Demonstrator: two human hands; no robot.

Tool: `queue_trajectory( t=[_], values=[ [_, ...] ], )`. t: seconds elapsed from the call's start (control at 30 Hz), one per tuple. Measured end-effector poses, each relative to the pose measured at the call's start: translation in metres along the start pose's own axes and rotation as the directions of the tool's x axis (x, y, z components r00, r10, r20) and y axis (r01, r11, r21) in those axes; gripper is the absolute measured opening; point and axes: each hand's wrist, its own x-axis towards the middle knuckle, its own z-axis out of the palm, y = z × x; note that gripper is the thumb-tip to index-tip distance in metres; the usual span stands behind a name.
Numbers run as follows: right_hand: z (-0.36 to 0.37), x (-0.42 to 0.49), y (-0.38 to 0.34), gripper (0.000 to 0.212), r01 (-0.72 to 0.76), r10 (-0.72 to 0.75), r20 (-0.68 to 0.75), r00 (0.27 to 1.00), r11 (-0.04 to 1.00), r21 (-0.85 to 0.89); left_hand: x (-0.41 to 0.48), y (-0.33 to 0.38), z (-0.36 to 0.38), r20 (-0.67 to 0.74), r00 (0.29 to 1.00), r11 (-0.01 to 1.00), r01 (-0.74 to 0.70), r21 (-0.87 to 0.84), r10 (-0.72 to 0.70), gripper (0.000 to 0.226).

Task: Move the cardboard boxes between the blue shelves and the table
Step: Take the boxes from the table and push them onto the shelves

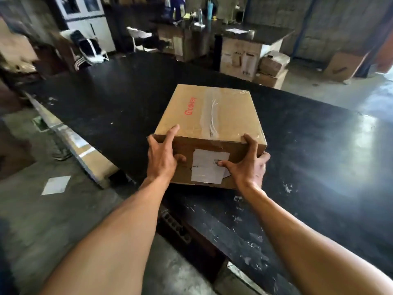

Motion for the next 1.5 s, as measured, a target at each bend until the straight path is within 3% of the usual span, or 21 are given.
queue_trajectory(
  t=[0.23,0.47,0.6,0.73,0.93,1.17,1.5],
  values=[
    [-0.025,0.001,-0.053,0.091,0.217,-0.247,0.144,0.958,0.956,0.196,-0.04,0.034,-0.073,-0.321,0.938,0.983,0.168,0.08,-0.134,0.083],
    [-0.056,-0.04,-0.112,0.099,0.381,-0.476,0.252,0.843,0.858,0.346,-0.125,0.064,-0.148,-0.584,0.768,0.93,0.362,0.058,-0.262,0.094],
    [-0.096,-0.081,-0.139,0.102,0.462,-0.603,0.257,0.755,0.768,0.443,-0.192,0.097,-0.192,-0.694,0.676,0.898,0.43,0.097,-0.249,0.096],
    [-0.145,-0.122,-0.154,0.102,0.528,-0.718,0.228,0.658,0.655,0.54,-0.268,0.137,-0.217,-0.806,0.538,0.87,0.489,0.063,-0.245,0.097],
    [-0.214,-0.194,-0.159,0.1,0.489,-0.819,0.255,0.513,0.523,0.698,-0.389,0.199,-0.243,-0.903,0.375,0.834,0.551,0.037,-0.208,0.097],
    [-0.265,-0.279,-0.179,0.102,0.402,-0.888,0.291,0.356,0.426,0.81,-0.495,0.252,-0.276,-0.968,0.142,0.715,0.697,-0.051,-0.208,0.096],
    [-0.324,-0.353,-0.193,0.101,0.249,-0.959,0.164,0.232,0.222,0.943,-0.587,0.316,-0.287,-0.996,-0.074,0.651,0.755,-0.082,-0.04,0.088]
  ],
)
